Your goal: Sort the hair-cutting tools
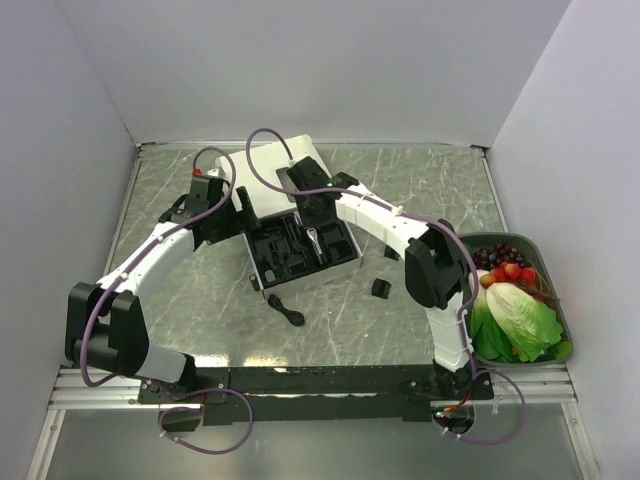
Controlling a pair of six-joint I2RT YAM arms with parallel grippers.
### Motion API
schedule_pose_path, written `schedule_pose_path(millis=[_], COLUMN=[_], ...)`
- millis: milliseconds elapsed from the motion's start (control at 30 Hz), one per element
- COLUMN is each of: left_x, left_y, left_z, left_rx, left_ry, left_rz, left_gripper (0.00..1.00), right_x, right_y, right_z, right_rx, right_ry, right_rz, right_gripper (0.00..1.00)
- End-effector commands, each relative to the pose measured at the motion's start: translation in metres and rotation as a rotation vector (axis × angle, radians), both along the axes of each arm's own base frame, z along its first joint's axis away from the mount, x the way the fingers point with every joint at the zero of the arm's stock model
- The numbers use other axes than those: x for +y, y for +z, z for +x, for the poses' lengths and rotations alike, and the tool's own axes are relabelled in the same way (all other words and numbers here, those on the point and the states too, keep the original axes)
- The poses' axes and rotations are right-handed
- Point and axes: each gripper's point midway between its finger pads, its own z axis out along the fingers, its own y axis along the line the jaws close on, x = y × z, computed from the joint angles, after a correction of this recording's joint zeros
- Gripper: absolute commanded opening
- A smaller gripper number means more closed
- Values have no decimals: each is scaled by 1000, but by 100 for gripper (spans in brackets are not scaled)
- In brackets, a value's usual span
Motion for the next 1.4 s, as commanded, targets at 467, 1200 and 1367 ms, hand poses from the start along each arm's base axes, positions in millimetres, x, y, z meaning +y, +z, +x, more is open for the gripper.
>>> schedule_pose_path(millis=[467,1200,1367], left_x=[-6,3,3], left_y=[18,33,13], left_z=[11,-75,-99], left_rx=[-55,-36,13], left_ry=[-34,-99,-69], left_rz=[-6,-54,-101], left_gripper=[97,80,53], right_x=[5,-31,-28], right_y=[-5,89,76], right_z=[-7,-82,-100], right_rx=[22,-32,13], right_ry=[9,126,159], right_rz=[23,45,38], right_gripper=[0,42,42])
